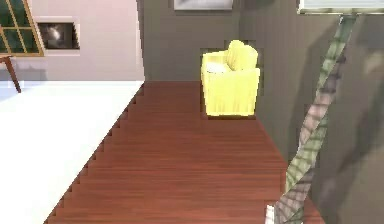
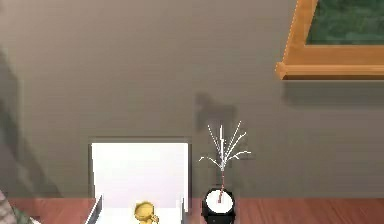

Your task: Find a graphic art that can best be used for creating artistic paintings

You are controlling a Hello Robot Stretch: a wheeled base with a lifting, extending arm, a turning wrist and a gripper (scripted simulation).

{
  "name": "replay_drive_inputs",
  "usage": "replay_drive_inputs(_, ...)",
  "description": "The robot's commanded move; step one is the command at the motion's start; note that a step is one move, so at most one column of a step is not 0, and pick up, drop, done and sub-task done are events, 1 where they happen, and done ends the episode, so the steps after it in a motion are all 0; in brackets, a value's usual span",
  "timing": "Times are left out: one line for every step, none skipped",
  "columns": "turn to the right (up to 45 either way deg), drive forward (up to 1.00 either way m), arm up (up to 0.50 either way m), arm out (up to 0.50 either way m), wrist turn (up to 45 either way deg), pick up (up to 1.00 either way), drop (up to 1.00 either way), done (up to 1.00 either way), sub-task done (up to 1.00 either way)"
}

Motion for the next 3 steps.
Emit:
replay_drive_inputs(-45.0,0.00,0.00,0.00,0.0,0.00,0.00,0.00,0.00)
replay_drive_inputs(-39.0,0.00,0.00,0.00,0.0,0.00,0.00,0.00,0.00)
replay_drive_inputs(0.0,0.20,0.00,0.00,0.0,0.00,0.00,0.00,0.00)
